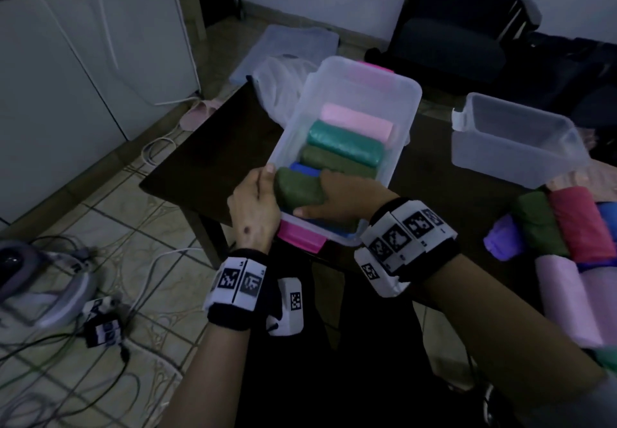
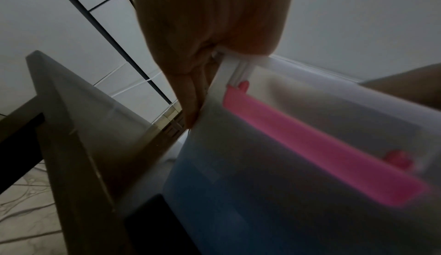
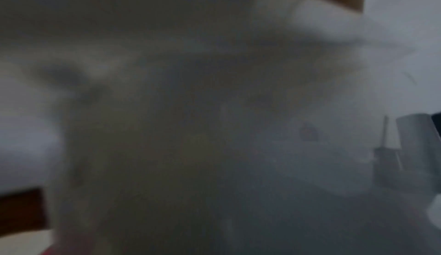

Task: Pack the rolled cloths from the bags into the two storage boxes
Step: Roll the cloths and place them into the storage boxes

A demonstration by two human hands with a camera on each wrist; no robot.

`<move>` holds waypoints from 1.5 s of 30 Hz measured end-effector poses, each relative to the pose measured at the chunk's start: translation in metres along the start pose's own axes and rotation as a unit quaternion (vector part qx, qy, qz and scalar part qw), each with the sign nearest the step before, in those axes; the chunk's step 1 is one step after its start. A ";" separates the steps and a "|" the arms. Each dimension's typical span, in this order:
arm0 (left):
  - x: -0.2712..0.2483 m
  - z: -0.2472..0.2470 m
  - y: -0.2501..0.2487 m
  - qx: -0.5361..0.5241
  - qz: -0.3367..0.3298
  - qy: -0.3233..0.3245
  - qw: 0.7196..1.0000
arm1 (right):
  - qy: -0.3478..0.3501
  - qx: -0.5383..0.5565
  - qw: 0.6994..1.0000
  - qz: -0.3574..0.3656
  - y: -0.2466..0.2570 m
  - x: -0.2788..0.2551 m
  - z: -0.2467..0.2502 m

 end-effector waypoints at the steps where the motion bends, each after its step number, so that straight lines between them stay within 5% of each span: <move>1: 0.000 0.000 0.001 -0.003 0.004 0.001 1.000 | 0.029 0.014 0.999 -0.009 0.000 0.000 -0.004; 3: 0.000 -0.001 0.002 -0.009 0.009 0.006 1.000 | 0.051 0.028 0.998 -0.024 0.000 0.002 -0.007; 8: 0.002 -0.004 0.001 -0.015 0.010 0.014 1.000 | -0.061 0.031 0.998 0.002 0.007 0.003 0.006; 23: 0.006 -0.006 0.000 -0.016 0.012 0.010 1.000 | 0.099 0.135 0.985 -0.036 0.006 0.016 -0.020; 34: 0.006 -0.005 -0.001 0.009 0.000 0.006 1.000 | -0.096 0.052 0.994 0.003 0.006 0.008 0.003; 38: 0.007 -0.005 -0.001 0.007 0.005 0.007 1.000 | -0.062 0.097 0.993 0.023 0.005 0.013 0.001; 41: 0.007 -0.007 -0.001 -0.006 0.018 0.012 1.000 | -0.199 0.181 0.962 0.055 0.005 -0.001 0.027; 43: 0.008 -0.007 -0.001 -0.014 0.023 0.008 1.000 | -0.394 0.222 0.890 0.052 -0.011 -0.030 0.057; 45: 0.010 -0.008 0.000 -0.013 0.028 0.006 1.000 | -0.483 0.222 0.847 -0.030 -0.037 -0.049 0.066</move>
Point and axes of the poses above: each hand's wrist, its own x-axis towards the middle knuckle, its own z-axis out of the back of the hand, y = z × x, the point moved 10 cm from there along x, towards the middle knuckle, and after that the axes turned 7 degrees about -z, right-handed, at the moved point
